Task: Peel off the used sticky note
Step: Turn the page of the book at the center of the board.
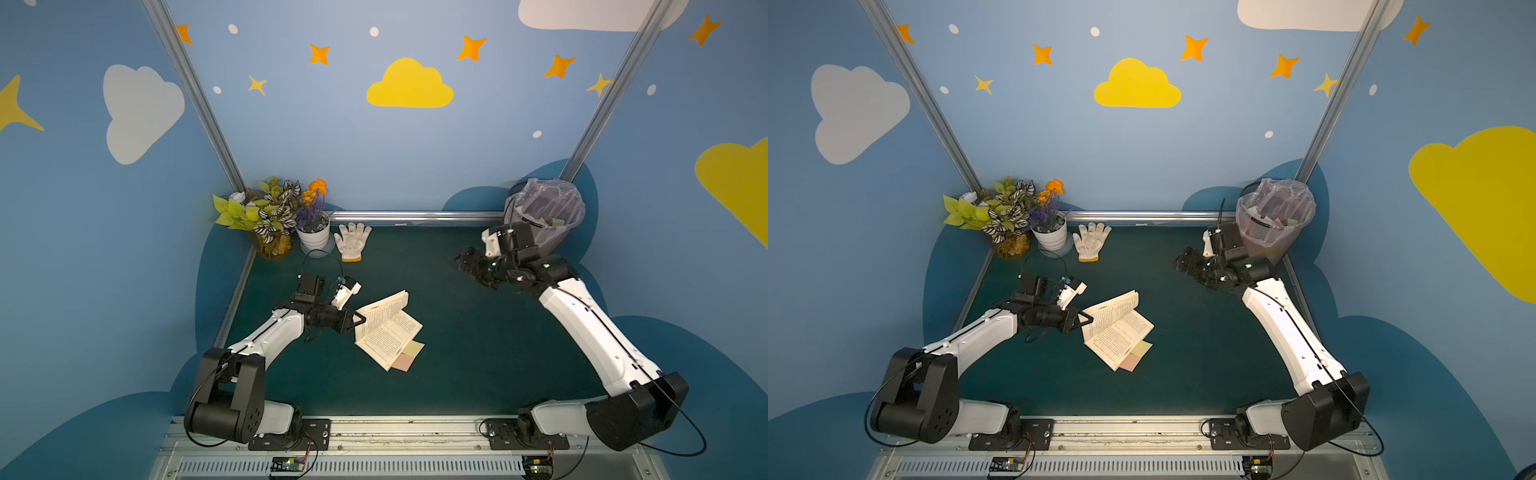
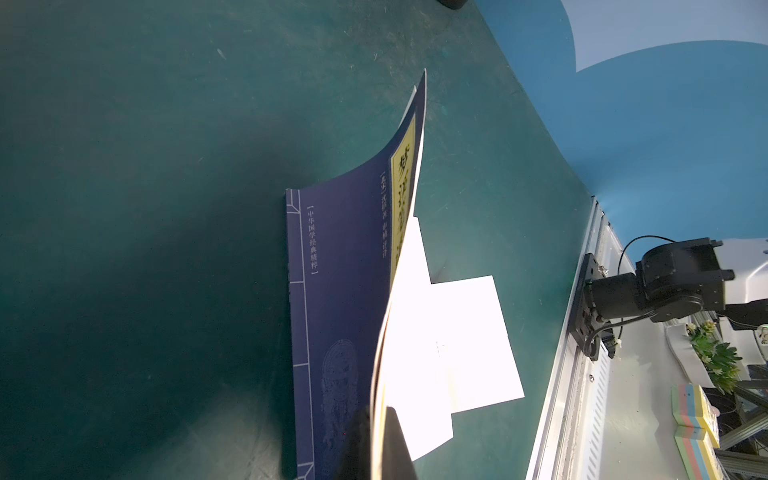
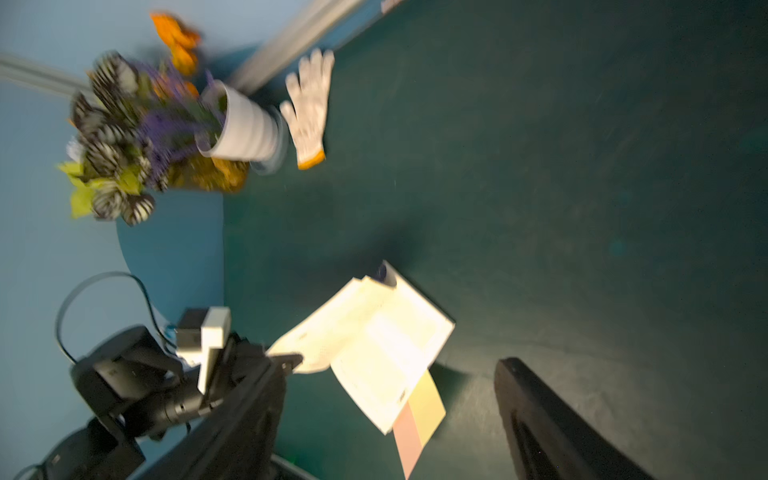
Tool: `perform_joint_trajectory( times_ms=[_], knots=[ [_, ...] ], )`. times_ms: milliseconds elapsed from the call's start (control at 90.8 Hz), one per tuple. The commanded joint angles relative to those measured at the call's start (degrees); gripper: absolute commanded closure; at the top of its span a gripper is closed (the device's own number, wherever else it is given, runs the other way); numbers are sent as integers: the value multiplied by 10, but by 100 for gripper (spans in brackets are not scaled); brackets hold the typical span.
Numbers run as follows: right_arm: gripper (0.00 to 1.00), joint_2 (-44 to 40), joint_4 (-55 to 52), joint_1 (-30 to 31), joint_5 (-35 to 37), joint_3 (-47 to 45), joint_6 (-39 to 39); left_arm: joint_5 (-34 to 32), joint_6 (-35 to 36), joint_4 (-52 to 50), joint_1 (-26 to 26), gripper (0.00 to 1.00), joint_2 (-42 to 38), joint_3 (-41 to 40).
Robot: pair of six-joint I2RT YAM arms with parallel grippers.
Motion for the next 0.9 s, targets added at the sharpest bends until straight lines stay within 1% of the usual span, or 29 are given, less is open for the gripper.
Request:
perform_joint_trajectory(
  times_ms=[0, 33, 121, 275, 352, 473, 727, 892],
  knots=[
    [17, -15, 117, 64, -12, -93, 101, -3, 5, -4, -1, 97, -6, -1],
    [17, -12, 141, 87, -15, -113, 122, -2, 5, -4, -1, 97, -6, -1],
    [18, 5, 210, 126, -40, -161, 166, -5, 5, -4, -1, 97, -7, 0],
    [18, 58, 301, 173, -40, -187, 208, -5, 5, -6, -1, 97, -5, 1],
    [19, 83, 330, 183, -36, -190, 226, -5, 5, -9, -1, 97, -3, 2],
    [19, 101, 379, 198, -14, -215, 263, -4, 6, -10, -1, 97, -2, 2],
    [20, 110, 477, 209, 21, -298, 340, -4, 6, -12, -1, 97, 1, 3],
    [20, 117, 519, 216, 22, -319, 357, -4, 6, -13, -1, 97, 2, 4]
  ],
)
